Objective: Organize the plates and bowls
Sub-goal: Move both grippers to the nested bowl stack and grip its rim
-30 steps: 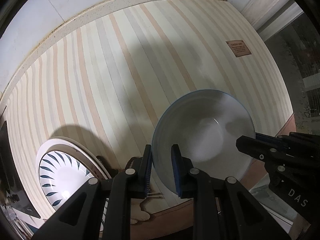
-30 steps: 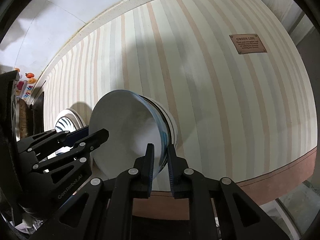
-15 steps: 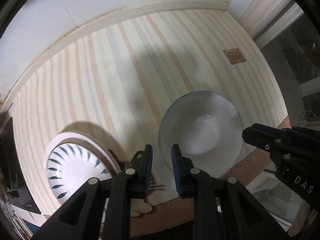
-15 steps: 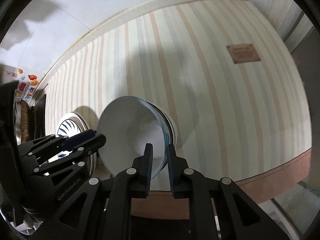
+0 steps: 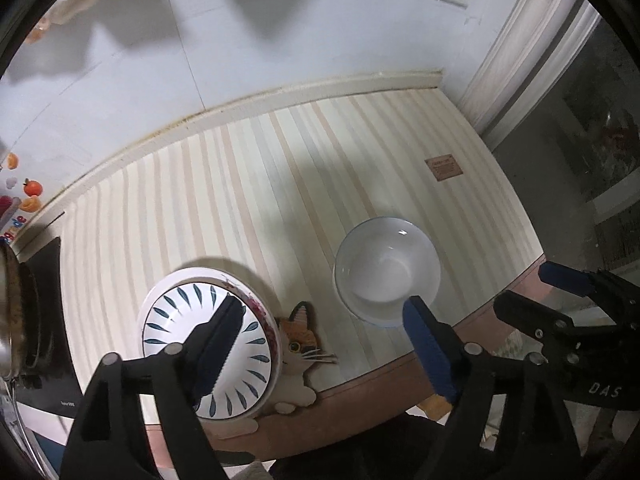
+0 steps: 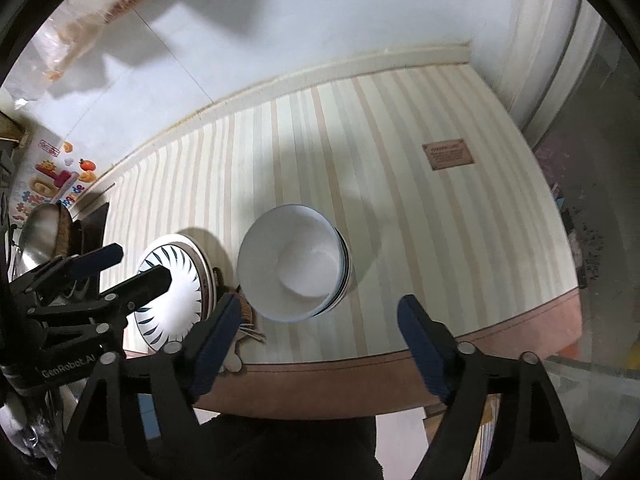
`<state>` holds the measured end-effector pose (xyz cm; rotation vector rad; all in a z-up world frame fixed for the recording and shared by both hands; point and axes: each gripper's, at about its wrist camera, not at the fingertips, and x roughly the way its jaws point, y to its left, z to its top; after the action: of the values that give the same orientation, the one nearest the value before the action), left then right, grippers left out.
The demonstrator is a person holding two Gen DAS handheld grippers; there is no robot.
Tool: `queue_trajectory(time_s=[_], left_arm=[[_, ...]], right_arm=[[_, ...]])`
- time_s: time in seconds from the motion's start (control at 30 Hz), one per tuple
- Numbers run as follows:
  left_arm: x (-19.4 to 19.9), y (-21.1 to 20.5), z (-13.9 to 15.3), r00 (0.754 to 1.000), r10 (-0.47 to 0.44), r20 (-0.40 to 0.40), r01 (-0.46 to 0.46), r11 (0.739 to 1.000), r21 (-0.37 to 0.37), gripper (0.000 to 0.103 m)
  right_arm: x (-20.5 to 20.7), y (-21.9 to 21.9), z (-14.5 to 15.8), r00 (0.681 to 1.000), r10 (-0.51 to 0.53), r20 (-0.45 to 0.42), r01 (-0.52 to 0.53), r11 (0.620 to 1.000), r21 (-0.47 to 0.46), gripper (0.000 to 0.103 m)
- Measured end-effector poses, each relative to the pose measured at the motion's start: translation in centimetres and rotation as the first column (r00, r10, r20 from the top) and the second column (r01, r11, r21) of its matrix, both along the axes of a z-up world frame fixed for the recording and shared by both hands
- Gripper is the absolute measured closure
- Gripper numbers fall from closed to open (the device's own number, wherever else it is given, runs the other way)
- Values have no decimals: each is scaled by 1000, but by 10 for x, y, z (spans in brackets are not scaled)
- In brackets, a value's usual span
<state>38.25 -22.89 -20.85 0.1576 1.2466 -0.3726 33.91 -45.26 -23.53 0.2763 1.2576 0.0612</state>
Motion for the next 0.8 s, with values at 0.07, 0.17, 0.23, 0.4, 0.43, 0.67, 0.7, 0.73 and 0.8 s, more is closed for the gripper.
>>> queue_trajectory(time_s=[0.07,0.17,0.23,0.4,0.43,0.67,0.7,0.73,0.8], left_arm=[[-4,2,8,1000,-4,10,4,1000,-18,12],[-14,3,21,999,-13,35,14,999,-30,12],[-19,3,28,999,-24,42,25,999,-43,11],[-29,1,44,997,-42,65,47,996,-77,7],[-31,1,47,996,-42,72,48,995,-83,7],[-29,-3,52,996,-44,79,52,992,-114,1],[-27,-3,50,996,-42,79,51,992,-114,1],[-25,-3,48,996,-42,73,51,992,-117,1],[-20,-3,41,998,-34,58,41,991,-130,1]], right_arm=[[-9,2,10,1000,-4,15,4,1000,-11,15],[-23,3,24,999,-16,41,16,1000,-2,12],[-33,3,34,998,-25,60,25,1000,1,10],[-52,3,57,994,-37,104,41,999,-28,8],[-55,3,61,993,-40,110,43,999,-30,8],[-69,-6,85,985,-64,163,69,997,-25,6],[-69,-7,86,984,-65,167,70,997,-25,6],[-68,-8,86,983,-67,168,72,997,-22,6],[-65,-12,82,983,-74,167,77,997,-11,6]])
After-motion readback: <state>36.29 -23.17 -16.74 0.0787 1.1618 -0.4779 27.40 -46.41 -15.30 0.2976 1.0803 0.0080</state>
